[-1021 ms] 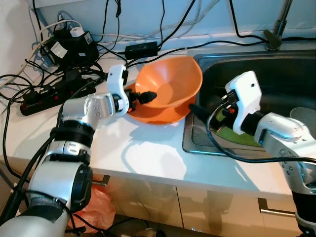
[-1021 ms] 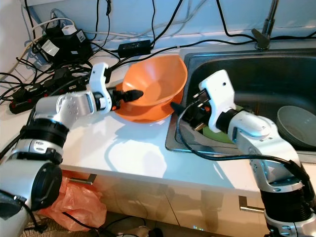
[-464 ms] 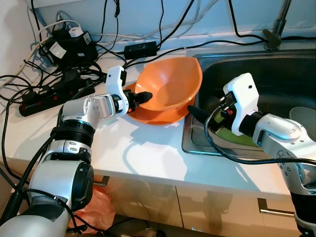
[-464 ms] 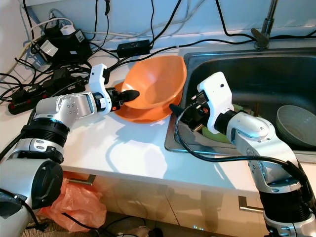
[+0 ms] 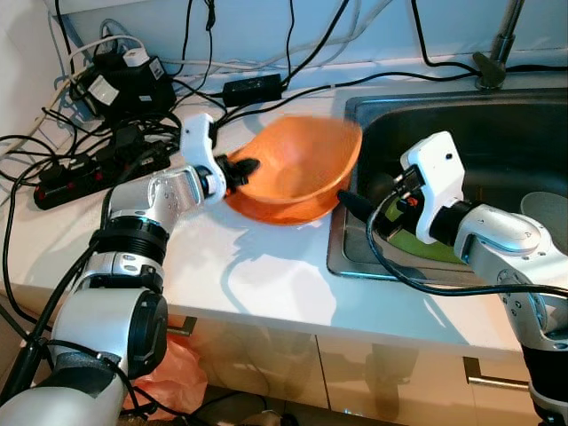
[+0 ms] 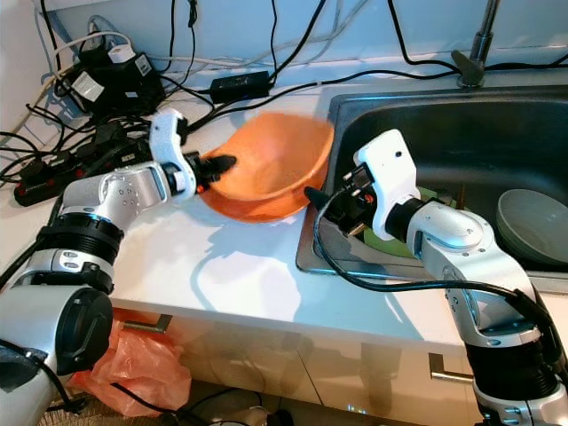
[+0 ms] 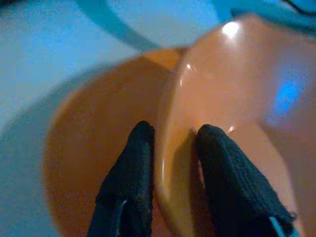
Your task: Kitchen organization
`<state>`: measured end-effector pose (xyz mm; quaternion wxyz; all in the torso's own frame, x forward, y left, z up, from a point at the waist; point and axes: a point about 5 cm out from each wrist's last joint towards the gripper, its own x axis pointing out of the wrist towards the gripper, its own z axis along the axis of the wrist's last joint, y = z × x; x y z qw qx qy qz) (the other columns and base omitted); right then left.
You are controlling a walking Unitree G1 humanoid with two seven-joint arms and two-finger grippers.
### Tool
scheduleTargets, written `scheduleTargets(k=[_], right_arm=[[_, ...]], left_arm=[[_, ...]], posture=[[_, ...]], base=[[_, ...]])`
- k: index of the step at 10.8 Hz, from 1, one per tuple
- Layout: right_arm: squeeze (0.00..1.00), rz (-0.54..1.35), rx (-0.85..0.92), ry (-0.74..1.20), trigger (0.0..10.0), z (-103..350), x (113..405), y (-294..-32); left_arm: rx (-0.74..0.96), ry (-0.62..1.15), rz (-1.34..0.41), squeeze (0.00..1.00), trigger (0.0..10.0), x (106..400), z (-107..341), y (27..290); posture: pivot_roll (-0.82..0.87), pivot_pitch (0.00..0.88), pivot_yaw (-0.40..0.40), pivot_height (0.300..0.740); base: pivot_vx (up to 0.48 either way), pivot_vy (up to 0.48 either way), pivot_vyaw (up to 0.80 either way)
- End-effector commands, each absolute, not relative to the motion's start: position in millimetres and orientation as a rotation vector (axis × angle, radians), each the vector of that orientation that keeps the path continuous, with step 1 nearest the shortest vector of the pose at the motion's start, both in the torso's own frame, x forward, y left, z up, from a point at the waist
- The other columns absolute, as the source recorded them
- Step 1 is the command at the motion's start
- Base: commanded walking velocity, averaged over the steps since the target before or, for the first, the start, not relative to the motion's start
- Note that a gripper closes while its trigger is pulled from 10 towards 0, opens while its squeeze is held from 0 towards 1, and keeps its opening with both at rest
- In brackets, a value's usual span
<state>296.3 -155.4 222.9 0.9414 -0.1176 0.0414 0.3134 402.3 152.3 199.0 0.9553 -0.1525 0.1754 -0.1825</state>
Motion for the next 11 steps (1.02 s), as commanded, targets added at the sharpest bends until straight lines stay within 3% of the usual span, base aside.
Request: scheduleTargets(k=[1,4,7,11], right_arm=[[0.0,0.665,-0.242,0.072,10.0,224.0,295.0,-151.6],[0.0,0.66,-0.242,0.067,10.0,224.8,296.7,-152.0],[0.0,0.613,-0.207,0.05,10.0,225.9,301.9,-154.5],[0.0,0.537,0.041,0.02,10.0,228.9,315.3,-153.9]], left_arm=[[-0.275,0.343,-0.299,0.0,0.0,403.5,199.0,165.3],[-0.246,0.224,-0.224,0.0,0.0,406.9,209.6,169.7],[-0.124,-0.076,-0.228,0.0,0.0,405.5,235.7,164.5],[-0.075,-0.375,-0.3,0.0,0.0,389.6,254.1,145.4]], posture=[[0.09,0.058,0.215,0.74],[0.09,0.056,0.214,0.74],[0.09,0.053,0.211,0.74],[0.09,0.05,0.201,0.74]], base=[[0.0,0.0,0.0],[0.0,0.0,0.0],[0.0,0.0,0.0],[0.0,0.0,0.0]])
